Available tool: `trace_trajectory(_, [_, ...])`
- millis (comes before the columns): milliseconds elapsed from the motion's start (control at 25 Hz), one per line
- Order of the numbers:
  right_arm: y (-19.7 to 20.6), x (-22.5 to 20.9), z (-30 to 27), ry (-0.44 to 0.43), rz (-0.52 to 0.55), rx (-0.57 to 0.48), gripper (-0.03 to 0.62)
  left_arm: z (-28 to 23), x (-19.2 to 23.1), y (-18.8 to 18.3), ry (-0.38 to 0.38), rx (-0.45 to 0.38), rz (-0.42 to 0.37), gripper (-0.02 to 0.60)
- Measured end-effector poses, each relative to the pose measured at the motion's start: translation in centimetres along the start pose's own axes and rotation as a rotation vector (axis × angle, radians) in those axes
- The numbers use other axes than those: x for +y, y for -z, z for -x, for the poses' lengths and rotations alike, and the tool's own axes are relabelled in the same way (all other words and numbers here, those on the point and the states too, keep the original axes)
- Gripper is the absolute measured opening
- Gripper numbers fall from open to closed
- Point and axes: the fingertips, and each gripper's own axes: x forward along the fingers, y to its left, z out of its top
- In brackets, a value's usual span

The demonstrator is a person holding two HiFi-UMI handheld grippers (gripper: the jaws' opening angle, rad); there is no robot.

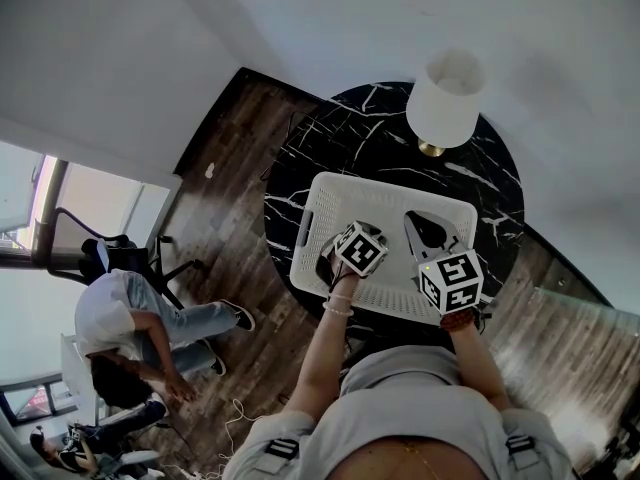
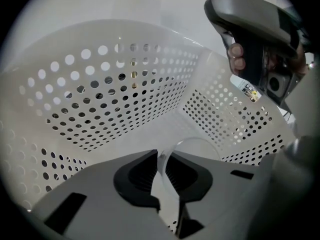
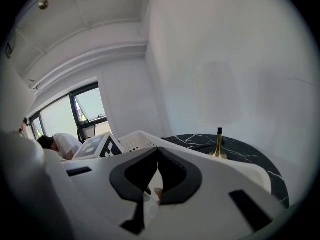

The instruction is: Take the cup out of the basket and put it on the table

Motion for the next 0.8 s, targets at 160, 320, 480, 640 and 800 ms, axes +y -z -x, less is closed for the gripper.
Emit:
trace_trajectory(160, [-0.2, -0.1, 0.4, 0.002, -0.002, -0.009, 0.011, 0.1, -0.3, -0.1, 0.004, -0.010, 0.013, 0.049])
trace_trajectory(320, [-0.4, -0.1, 0.6, 0.005, -0.006, -0.020, 0.011, 0.4, -0.7, -0.6, 0.034, -0.054, 0.055, 0.048])
trace_trajectory(480, [-0.6, -0.2, 0.9, 0.007, -0.012, -0.030, 0.011, 0.9, -0.7, -1.3, 0.029, -0.084, 0.064, 0.045])
trace_trajectory(640, [-1.0, -0.2, 1.4, 0.008, -0.014, -0.045, 0.011, 1.7, -0.9, -2.2, 0.017, -0.115, 0.066, 0.044])
trace_trajectory(800, [-1.2, -0.2, 1.7, 0.009, -0.012, -0.054, 0.011, 2.2, -0.9, -2.7, 0.010, -0.145, 0.075, 0.043])
